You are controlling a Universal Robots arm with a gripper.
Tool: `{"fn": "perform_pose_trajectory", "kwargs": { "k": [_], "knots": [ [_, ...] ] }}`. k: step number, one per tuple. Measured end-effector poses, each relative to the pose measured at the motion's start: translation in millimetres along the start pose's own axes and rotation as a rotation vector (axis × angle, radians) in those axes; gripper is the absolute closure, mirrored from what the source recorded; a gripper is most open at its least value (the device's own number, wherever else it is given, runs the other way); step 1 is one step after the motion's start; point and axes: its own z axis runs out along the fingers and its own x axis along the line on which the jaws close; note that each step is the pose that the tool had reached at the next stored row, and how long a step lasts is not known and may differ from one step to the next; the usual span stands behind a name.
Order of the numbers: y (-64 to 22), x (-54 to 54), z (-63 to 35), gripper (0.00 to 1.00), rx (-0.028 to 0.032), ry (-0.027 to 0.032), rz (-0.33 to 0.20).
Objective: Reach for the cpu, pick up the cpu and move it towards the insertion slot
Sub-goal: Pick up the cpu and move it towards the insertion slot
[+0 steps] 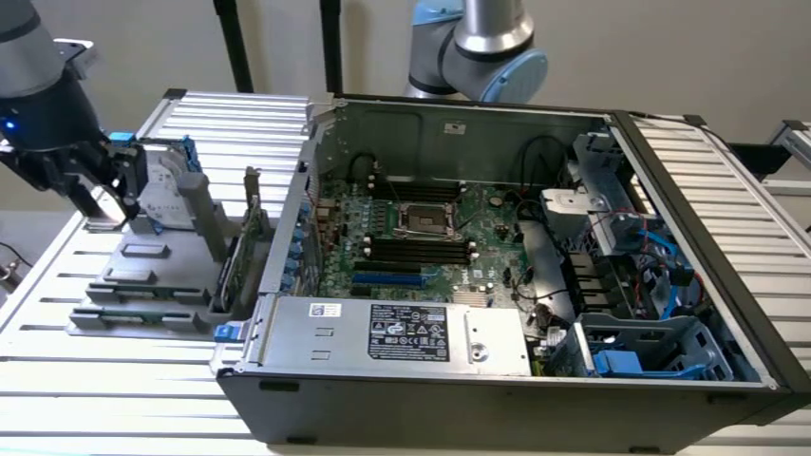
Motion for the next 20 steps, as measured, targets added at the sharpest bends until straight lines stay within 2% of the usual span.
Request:
{"fn": "perform_pose_trajectory", "kwargs": {
  "k": [5, 15, 20],
  "knots": [
    [1.6, -12.3, -22.9, 0.46, -0.0002, 0.0012, 0.0],
    [5.1, -56.4, -69.7, 0.46, -0.0003, 0.0083, 0.0],
    [6.6, -78.4, -88.0, 0.46, -0.0002, 0.0127, 0.0]
  ]
}}
